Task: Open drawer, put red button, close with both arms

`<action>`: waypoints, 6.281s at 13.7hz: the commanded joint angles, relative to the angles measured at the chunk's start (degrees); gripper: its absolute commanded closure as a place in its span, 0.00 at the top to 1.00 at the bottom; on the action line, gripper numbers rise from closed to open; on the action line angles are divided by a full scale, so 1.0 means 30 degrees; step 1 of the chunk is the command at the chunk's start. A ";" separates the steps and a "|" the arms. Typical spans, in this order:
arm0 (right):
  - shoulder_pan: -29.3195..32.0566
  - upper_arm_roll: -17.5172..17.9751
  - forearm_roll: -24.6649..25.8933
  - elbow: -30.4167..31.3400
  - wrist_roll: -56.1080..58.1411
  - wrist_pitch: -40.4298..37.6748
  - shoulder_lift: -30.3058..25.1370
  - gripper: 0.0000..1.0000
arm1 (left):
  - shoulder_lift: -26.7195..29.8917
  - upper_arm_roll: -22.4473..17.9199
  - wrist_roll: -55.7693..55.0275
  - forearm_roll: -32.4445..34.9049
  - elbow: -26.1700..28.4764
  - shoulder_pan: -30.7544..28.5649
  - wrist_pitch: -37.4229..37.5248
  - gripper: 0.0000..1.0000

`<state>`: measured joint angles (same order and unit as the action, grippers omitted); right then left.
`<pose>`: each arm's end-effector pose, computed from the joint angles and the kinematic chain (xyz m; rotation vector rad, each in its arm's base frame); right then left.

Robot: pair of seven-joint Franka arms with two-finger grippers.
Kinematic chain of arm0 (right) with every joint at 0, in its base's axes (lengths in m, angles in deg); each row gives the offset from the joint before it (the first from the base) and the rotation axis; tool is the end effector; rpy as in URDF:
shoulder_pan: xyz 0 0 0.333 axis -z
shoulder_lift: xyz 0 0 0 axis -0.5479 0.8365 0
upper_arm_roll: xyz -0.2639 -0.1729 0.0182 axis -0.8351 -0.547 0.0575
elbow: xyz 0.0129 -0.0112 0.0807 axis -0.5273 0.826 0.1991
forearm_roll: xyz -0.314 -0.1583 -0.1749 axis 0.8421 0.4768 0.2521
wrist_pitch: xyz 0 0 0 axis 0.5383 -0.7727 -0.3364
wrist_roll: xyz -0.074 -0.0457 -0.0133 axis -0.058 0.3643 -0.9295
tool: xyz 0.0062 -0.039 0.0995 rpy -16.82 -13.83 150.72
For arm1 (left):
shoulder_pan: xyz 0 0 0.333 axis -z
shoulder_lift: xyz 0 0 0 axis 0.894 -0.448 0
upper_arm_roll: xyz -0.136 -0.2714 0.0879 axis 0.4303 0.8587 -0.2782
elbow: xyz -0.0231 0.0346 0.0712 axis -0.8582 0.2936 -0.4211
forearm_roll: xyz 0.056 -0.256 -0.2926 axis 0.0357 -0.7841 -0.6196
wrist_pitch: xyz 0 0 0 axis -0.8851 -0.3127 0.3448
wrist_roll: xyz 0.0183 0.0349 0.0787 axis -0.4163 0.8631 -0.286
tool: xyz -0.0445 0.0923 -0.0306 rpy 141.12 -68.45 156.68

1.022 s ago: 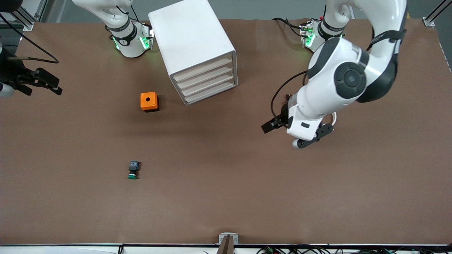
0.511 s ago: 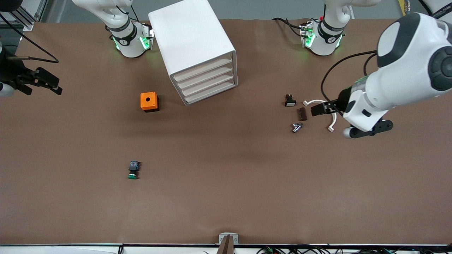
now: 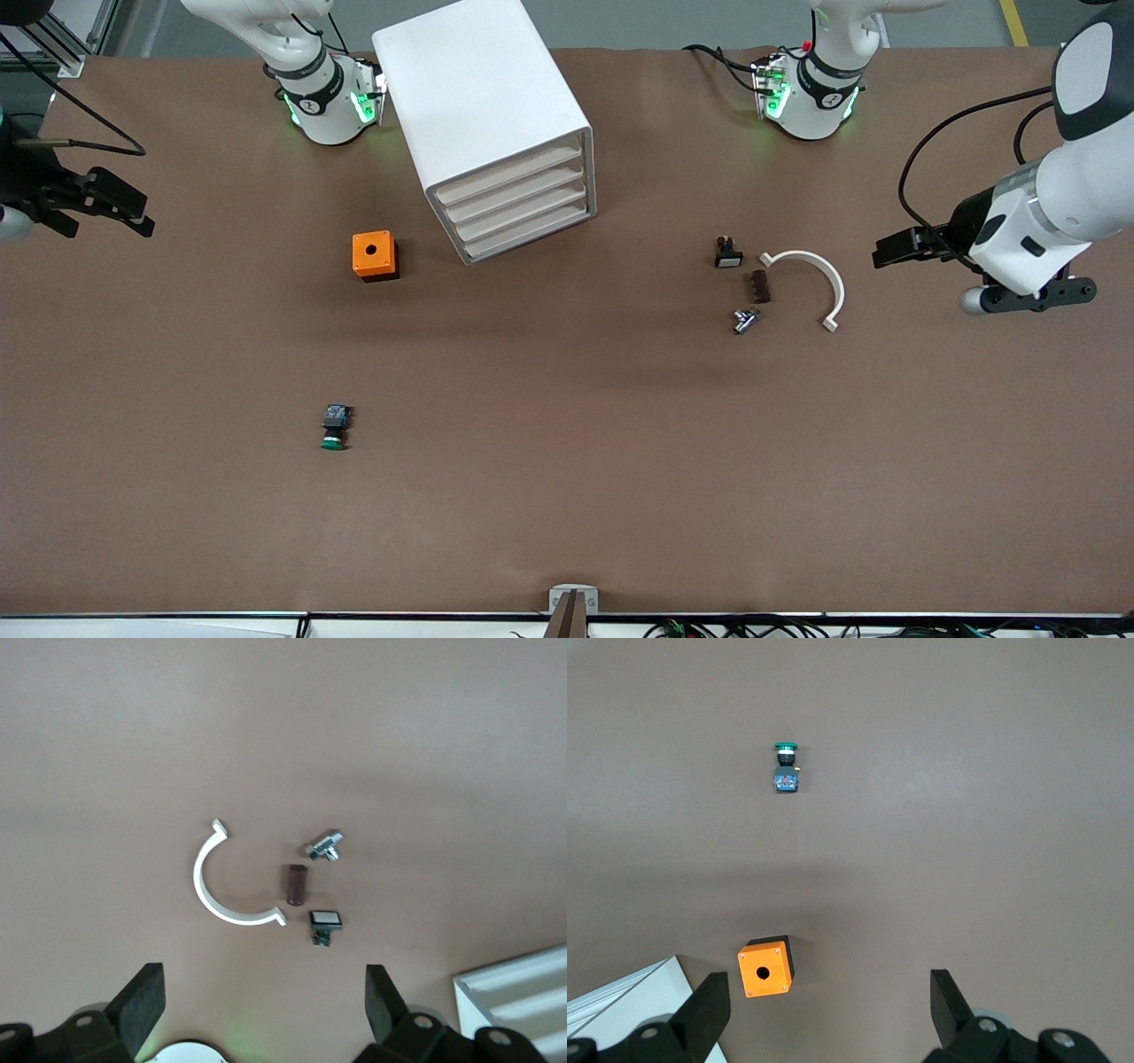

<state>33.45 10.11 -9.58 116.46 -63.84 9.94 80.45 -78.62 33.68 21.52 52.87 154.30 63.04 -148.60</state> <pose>0.5252 -0.0136 0.6212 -3.1198 0.0250 -0.0474 0.5656 -0.0807 0.5507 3.0458 0.1735 -0.2538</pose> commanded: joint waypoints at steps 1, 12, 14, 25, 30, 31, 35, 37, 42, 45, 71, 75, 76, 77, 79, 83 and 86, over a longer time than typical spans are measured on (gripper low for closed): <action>-0.0017 -0.0034 -0.0189 0.0522 0.0041 0.0188 -0.0583 1.00 | 0.1152 0.0194 0.0249 0.1053 0.1723 -0.0033 -0.1433 0.99; 0.0012 -0.0063 -0.0394 0.0698 0.0011 0.0129 -0.0612 1.00 | 0.0918 0.0076 0.0279 0.1965 0.0082 -0.0091 -0.3076 0.99; 0.0041 -0.0063 -0.0394 0.0698 -0.0018 0.0100 -0.0642 1.00 | 0.1326 0.0105 0.0279 0.1965 0.0374 -0.0091 -0.3076 0.99; 0.0042 -0.0122 -0.0365 0.0669 0.0041 0.0158 -0.0642 1.00 | 0.1450 0.0076 0.1978 0.1701 0.0467 -0.0823 -0.4424 0.99; 0.0042 -0.0122 -0.0365 0.0698 0.0070 0.0129 -0.0642 1.00 | -0.1039 0.0076 0.1891 0.1876 -0.2052 -0.0765 -0.4424 0.99; 0.0071 -0.0122 -0.0336 0.0698 0.0099 0.0100 -0.0642 1.00 | -0.1421 0.0076 0.1861 0.1819 -0.2665 -0.0765 -0.4424 0.99; 0.0013 -0.0122 -0.0160 0.0698 0.0158 0.0158 -0.0612 1.00 | -0.1571 0.0106 0.1861 0.1730 -0.3167 -0.0765 -0.3987 0.99; 0.0012 -0.0093 -0.0101 0.0698 0.0158 0.0188 -0.0612 1.00 | -0.1892 0.0105 0.1861 0.1701 -0.3956 -0.0794 -0.3139 0.99; 0.0042 -0.0093 -0.0101 0.1108 0.0129 0.0481 -0.0642 1.00 | -0.1719 0.0106 0.2447 0.1555 -0.3611 -0.0882 -0.1557 0.99; 0.0042 -0.0093 -0.0101 0.1108 0.0158 0.0510 -0.0642 1.00 | -0.0085 0.0135 0.2447 0.1555 -0.1071 -0.0911 -0.2688 0.99; 0.0071 -0.0092 0.0221 0.1137 0.0246 0.0803 -0.0759 1.00 | 0.2208 0.0106 0.2212 0.1643 -0.0209 -0.1292 -0.2436 0.99; 0.0071 -0.0093 0.0192 0.1750 0.0246 0.1357 -0.1196 1.00 | 0.2411 0.0076 0.2330 0.1643 -0.0357 -0.1322 -0.1850 0.99; 0.0071 -0.0093 0.0134 0.2042 0.0275 0.1621 -0.1401 1.00 | 0.2413 0.0076 0.2359 0.1643 -0.0357 -0.1322 -0.1585 0.99; 0.0071 -0.0122 0.0075 0.2219 0.0275 0.1739 -0.1519 1.00 | 0.2442 0.0076 0.2417 0.1643 -0.0357 -0.1322 -0.1524 0.99; 0.0071 -0.0122 0.0045 0.2280 0.0275 0.1740 -0.1550 1.00 | 0.2442 0.0076 0.2418 0.1643 -0.0357 -0.1322 -0.1523 0.99; 0.0071 -0.0122 0.0045 0.2222 0.0246 0.1711 -0.1521 1.00 | 0.2442 0.0076 0.2243 0.1642 -0.0357 -0.1293 -0.1436 0.99; 0.0042 -0.0122 0.0016 0.2104 0.0246 0.1506 -0.1462 1.00 | 0.2325 0.0106 0.2242 0.1643 -0.0386 -0.1292 -0.1494 0.99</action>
<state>33.50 9.73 -9.42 121.53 -63.75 14.35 77.55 -72.29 33.71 27.41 57.58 153.29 59.61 -154.01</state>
